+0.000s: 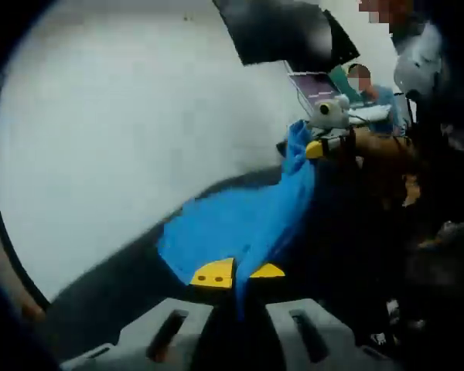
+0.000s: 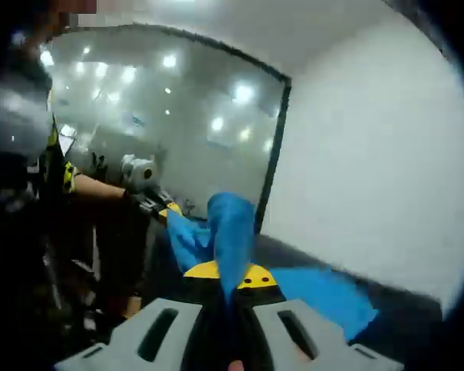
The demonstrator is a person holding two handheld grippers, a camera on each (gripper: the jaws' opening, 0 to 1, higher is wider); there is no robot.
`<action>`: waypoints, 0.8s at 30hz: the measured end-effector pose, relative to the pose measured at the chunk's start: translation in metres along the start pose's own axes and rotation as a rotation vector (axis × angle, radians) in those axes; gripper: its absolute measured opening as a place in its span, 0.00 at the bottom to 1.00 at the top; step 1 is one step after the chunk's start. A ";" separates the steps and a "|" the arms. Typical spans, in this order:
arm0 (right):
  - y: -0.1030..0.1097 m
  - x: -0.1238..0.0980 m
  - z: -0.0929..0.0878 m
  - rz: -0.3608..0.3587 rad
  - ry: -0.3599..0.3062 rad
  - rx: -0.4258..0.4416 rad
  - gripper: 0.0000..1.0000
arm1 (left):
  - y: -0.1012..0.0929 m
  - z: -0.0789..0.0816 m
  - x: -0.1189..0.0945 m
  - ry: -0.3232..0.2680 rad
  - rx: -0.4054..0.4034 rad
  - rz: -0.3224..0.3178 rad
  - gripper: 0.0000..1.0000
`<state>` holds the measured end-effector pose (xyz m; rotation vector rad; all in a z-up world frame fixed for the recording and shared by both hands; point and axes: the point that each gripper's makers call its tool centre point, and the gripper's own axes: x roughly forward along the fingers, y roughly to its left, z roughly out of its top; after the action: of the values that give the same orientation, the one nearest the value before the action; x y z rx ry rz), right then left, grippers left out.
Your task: Spread out the cloth and fold it
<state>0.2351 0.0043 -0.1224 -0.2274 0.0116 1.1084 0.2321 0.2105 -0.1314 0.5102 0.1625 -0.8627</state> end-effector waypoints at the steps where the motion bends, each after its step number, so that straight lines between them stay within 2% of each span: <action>1: 0.006 0.002 -0.006 0.004 0.010 -0.022 0.00 | -0.006 -0.011 0.002 0.025 0.014 -0.015 0.00; 2: 0.016 0.004 -0.014 0.017 0.040 -0.064 0.00 | -0.010 -0.015 0.002 0.038 0.007 -0.017 0.00; 3: 0.020 0.001 -0.021 0.020 0.119 -0.214 0.00 | -0.013 -0.009 0.004 -0.009 -0.019 -0.031 0.00; 4: 0.019 0.001 -0.013 0.013 0.101 -0.304 0.00 | -0.011 -0.006 0.005 -0.016 -0.019 -0.017 0.00; 6: 0.027 -0.006 -0.005 0.034 0.088 -0.257 0.00 | -0.007 -0.003 0.006 -0.009 -0.004 -0.009 0.00; 8: 0.030 -0.013 0.004 0.054 0.056 -0.243 0.00 | -0.007 0.003 0.005 -0.032 0.006 -0.015 0.00; 11: 0.030 -0.026 0.012 0.020 0.020 -0.224 0.00 | -0.012 0.004 0.004 -0.006 0.064 -0.036 0.00; 13: 0.028 -0.030 0.019 -0.038 -0.023 -0.243 0.00 | -0.015 0.006 0.005 0.000 0.096 -0.044 0.00; 14: 0.028 -0.032 0.026 -0.057 -0.059 -0.223 0.00 | -0.016 0.007 0.005 0.004 0.123 -0.046 0.00; 15: 0.031 -0.034 0.028 -0.054 -0.069 -0.193 0.00 | -0.016 0.009 0.004 0.008 0.144 -0.039 0.00; 17: 0.028 -0.039 0.034 -0.078 -0.075 -0.184 0.00 | -0.013 0.017 0.001 -0.027 0.151 -0.024 0.00; 19: 0.025 -0.042 0.040 -0.094 -0.077 -0.192 0.00 | -0.001 0.029 -0.002 -0.067 0.179 0.045 0.00; 21: 0.016 -0.043 0.051 -0.137 -0.105 -0.179 0.00 | 0.000 0.039 -0.004 -0.094 0.164 0.046 0.00; 24: 0.009 -0.045 0.060 -0.149 -0.111 -0.163 0.00 | 0.006 0.050 -0.004 -0.107 0.151 0.056 0.00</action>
<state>0.2005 -0.0204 -0.0595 -0.3068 -0.1926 0.9725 0.2304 0.1922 -0.0846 0.6050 -0.0149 -0.8496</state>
